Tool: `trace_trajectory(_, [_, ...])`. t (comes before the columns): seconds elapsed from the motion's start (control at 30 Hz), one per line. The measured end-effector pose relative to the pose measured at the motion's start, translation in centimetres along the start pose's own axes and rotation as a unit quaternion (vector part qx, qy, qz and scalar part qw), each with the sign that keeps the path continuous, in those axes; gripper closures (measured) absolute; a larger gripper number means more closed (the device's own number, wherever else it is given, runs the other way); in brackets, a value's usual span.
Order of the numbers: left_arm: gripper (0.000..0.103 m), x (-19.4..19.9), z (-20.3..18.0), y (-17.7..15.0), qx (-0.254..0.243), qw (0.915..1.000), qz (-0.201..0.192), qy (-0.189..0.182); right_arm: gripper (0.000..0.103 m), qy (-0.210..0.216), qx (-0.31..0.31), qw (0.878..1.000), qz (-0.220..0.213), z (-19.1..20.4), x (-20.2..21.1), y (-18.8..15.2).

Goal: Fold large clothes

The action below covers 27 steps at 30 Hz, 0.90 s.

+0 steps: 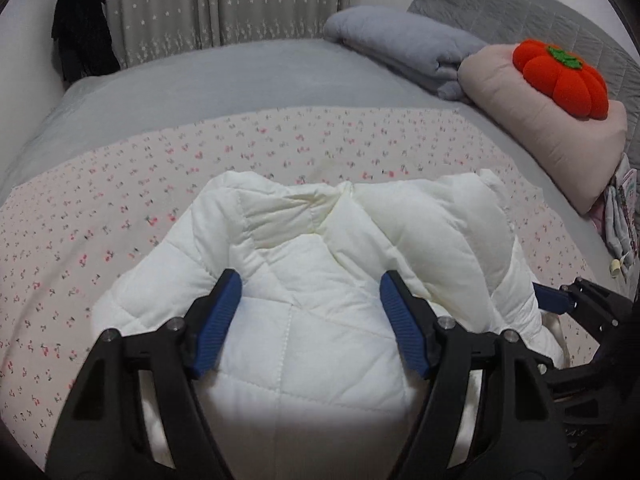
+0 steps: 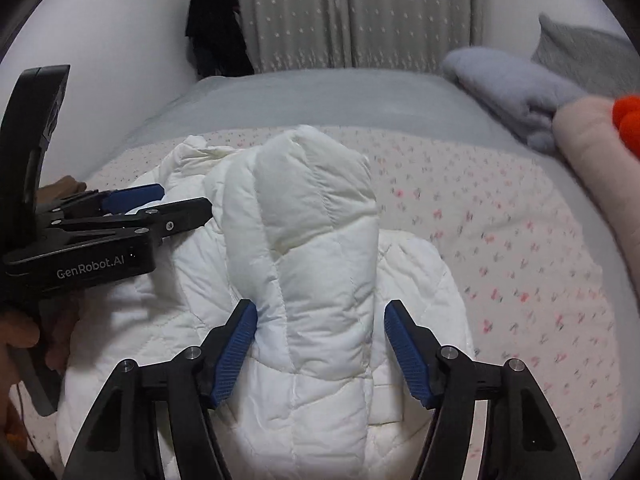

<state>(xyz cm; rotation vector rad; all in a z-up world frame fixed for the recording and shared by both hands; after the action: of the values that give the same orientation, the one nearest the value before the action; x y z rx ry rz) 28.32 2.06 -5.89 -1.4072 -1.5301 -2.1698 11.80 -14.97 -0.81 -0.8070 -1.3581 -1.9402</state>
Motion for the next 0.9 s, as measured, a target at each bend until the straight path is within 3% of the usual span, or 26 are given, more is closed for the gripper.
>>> trace_trajectory(0.1, [0.03, -1.8, -0.2, -0.2, 0.003, 0.9999, 0.007, -0.006, 0.029, 0.028, -0.043, 0.999, 0.013, -2.5, -1.0, -0.5])
trace_trajectory(0.23, [0.03, -2.1, -1.0, -0.5, 0.001, 0.9999, 0.013, 0.006, 0.028, 0.031, -0.049, 0.998, 0.021, -2.7, -1.6, -0.7])
trace_trajectory(0.47, [0.024, 1.8, -2.0, -0.5, -0.021, 0.9988, -0.002, 0.043, 0.02, 0.012, -0.007, 1.0, 0.012, -1.3, 1.4, -0.1])
trace_trajectory(0.7, [0.019, 6.3, -2.7, -0.4, -0.02, 0.9983, -0.01, 0.053, 0.018, -0.004, 0.022, 1.0, -0.008, -0.1, 6.2, -0.2])
trace_trajectory(0.9, [0.018, 9.6, -2.5, -2.3, 0.021, 0.9977, 0.008, 0.064, 0.018, -0.022, 0.025, 0.999, -0.003, -0.4, 8.0, -1.0])
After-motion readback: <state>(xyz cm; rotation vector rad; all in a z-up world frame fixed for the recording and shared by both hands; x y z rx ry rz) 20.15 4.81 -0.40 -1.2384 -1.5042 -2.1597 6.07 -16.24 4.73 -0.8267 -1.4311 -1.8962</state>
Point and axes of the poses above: each gripper's, at about its wrist camera, not at the fingertips, and x roughly against the way its jaws point, z to its left, y to its top, the point moved 1 cm from there along -x, roughly the way its jaws point, and after that the axes turned 9 degrees about -x, right-handed, at the moved point
